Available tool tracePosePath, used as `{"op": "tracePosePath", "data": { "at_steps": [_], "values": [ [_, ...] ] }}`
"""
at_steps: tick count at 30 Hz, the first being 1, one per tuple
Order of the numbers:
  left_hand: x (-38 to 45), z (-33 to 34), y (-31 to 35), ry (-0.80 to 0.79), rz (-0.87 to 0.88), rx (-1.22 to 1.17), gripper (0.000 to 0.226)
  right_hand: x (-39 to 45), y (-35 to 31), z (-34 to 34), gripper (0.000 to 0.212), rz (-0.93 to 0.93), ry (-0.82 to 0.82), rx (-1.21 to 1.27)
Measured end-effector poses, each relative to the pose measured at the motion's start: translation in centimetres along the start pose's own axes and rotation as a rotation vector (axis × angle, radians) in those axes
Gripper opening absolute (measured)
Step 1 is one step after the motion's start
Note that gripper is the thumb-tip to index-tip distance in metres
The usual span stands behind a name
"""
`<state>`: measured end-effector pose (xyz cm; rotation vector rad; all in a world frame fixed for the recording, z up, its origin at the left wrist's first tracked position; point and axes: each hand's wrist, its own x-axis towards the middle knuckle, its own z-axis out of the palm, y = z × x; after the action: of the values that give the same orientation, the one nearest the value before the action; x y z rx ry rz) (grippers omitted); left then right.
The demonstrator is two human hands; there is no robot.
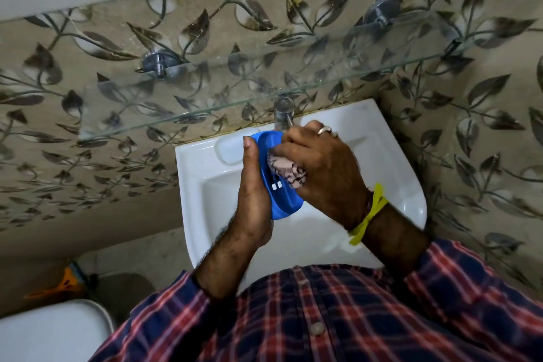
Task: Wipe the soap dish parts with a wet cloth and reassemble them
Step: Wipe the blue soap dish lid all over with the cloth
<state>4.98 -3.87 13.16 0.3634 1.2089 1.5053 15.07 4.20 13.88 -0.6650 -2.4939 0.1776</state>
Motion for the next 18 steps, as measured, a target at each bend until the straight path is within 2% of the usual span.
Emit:
{"op": "tracePosePath", "data": {
  "at_steps": [3, 7, 12, 16, 18],
  "values": [
    [0.0, -0.2, 0.0, -0.006, -0.013, 0.008, 0.071, -0.6, -0.3, -0.3, 0.020, 0.050, -0.064, 0.018],
    [0.3, 0.0, 0.0, 0.001, -0.007, 0.039, 0.071, 1.0, -0.8, -0.6, 0.014, 0.286, -0.035, 0.057],
    [0.6, -0.6, 0.2, 0.032, 0.000, 0.042, 0.066, -1.2, -1.9, -0.6, 0.015, 0.330, -0.238, 0.118],
    [0.9, -0.8, 0.0, 0.022, 0.010, 0.062, 0.067, 0.3, -2.0, -0.5, 0.019, 0.371, -0.155, 0.068],
    [1.4, -1.1, 0.0, 0.008, 0.020, 0.051, 0.066, 0.2, -2.2, -0.7, 0.021, 0.326, -0.200, 0.035]
  ]
}}
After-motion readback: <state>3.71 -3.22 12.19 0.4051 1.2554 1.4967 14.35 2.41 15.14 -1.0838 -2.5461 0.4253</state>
